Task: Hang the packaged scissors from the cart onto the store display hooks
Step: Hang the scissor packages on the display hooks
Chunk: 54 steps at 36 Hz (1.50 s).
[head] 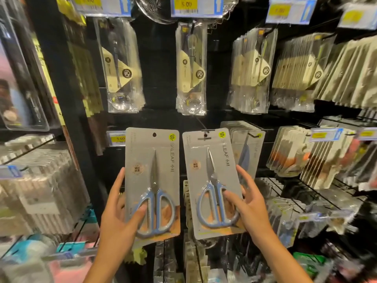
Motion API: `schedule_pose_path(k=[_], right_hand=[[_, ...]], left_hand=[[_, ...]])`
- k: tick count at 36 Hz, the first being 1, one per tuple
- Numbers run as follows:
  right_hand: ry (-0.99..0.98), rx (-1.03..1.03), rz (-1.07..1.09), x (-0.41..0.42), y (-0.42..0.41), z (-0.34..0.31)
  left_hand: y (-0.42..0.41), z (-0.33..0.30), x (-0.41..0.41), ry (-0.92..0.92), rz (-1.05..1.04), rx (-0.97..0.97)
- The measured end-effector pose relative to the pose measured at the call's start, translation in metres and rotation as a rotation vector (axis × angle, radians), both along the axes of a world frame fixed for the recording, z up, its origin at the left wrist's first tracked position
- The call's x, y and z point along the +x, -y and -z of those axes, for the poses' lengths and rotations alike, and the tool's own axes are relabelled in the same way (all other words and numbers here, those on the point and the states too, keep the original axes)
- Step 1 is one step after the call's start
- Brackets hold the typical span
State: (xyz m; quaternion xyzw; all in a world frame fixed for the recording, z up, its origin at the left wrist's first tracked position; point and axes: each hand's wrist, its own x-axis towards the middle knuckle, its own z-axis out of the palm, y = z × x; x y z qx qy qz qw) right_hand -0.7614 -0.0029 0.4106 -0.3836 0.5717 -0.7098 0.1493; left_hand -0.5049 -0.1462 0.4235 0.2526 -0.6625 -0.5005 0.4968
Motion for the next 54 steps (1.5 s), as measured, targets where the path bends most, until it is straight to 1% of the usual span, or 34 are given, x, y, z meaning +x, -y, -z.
schedule_pose_path(k=[6,13,16,29,35,39,42,46,50,54], right_hand=[[0.022,0.018,-0.026,-0.003,0.015,0.002],[0.09,-0.019,-0.029,-0.004,0.016,0.008],[0.1,-0.005,-0.036,-0.007,0.016,0.009],[-0.022,0.015,-0.041,-0.014,0.029,0.028],[-0.074,0.064,-0.033,-0.023,0.045,0.038],[-0.163,0.116,0.011,-0.026,0.057,0.036],[-0.188,0.129,0.01,-0.031,0.07,0.036],[-0.282,0.226,0.075,-0.048,0.099,0.042],[-0.354,0.335,0.081,-0.071,0.132,0.05],[-0.357,0.395,0.084,-0.09,0.164,0.051]], left_hand=[[0.004,-0.005,0.0,-0.003,-0.025,-0.008],[0.006,-0.003,0.001,-0.005,-0.021,-0.019],[0.006,-0.001,0.001,-0.014,-0.021,-0.021],[0.01,-0.006,-0.007,-0.017,0.013,-0.065],[0.013,-0.009,-0.012,-0.019,0.003,-0.078],[0.015,-0.012,-0.017,-0.022,-0.006,-0.086],[0.017,-0.014,-0.021,-0.031,-0.017,-0.083],[0.018,-0.018,-0.025,-0.037,-0.049,-0.091],[0.021,-0.022,-0.029,-0.028,-0.079,-0.105],[0.022,-0.027,-0.033,-0.025,-0.104,-0.115]])
